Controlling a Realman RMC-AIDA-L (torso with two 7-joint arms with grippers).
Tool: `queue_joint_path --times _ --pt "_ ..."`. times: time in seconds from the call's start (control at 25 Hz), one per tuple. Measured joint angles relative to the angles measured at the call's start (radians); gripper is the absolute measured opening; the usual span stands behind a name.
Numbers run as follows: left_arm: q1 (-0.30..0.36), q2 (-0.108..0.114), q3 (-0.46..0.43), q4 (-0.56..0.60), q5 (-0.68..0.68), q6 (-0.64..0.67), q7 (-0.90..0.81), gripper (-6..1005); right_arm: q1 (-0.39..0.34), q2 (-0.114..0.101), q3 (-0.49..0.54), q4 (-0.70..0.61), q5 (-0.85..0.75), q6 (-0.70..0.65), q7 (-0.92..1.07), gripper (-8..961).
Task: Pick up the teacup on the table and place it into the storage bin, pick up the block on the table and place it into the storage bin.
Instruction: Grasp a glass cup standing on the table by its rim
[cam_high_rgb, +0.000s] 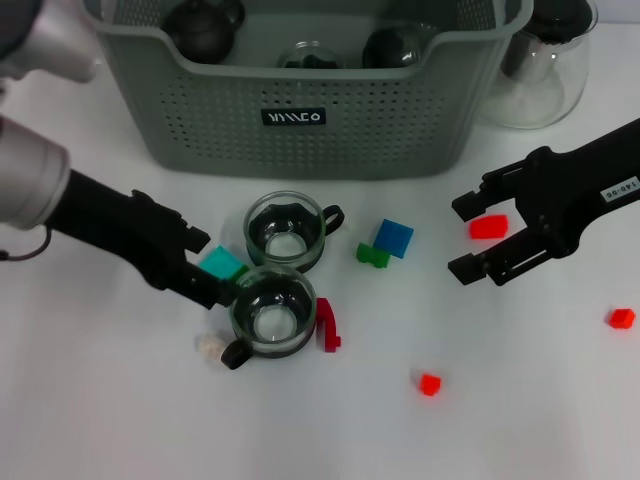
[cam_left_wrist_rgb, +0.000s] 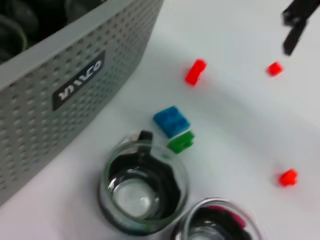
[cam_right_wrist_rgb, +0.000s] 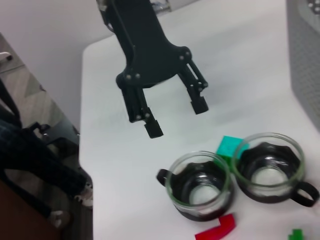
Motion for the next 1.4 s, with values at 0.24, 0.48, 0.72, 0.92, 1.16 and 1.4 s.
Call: queue_joint_path --times 0.24,0.48,0.72,0.92,1.16,1.4 --pt "-0.028 -0.001 0.13 0.009 0.064 -0.069 -0.202 856 -0.001 -0.008 0.001 0.023 -0.006 0.029 0.0 898" --pt "-0.046 -0.003 0.257 0.01 0.112 -0.111 -0.378 854 -0.001 -0.017 0.001 0.025 -0.007 0.046 0.0 899" --pt "-0.067 -0.004 0.342 -0.008 0.148 -0.157 -0.519 852 0.002 -0.019 -0.001 0.026 -0.007 0.062 -0.002 899" --pt "-0.07 -0.006 0.4 -0.011 0.163 -0.17 -0.584 841 0.003 -0.013 -0.011 0.032 -0.009 0.063 -0.017 898" --pt "-0.07 -0.006 0.441 -0.035 0.171 -0.202 -0.62 801 0.026 -0.007 -0.014 0.082 -0.048 0.081 -0.039 899" --pt "-0.073 -0.007 0.468 -0.073 0.18 -0.238 -0.637 740 0.04 0.0 -0.015 0.099 -0.07 0.096 -0.054 901"
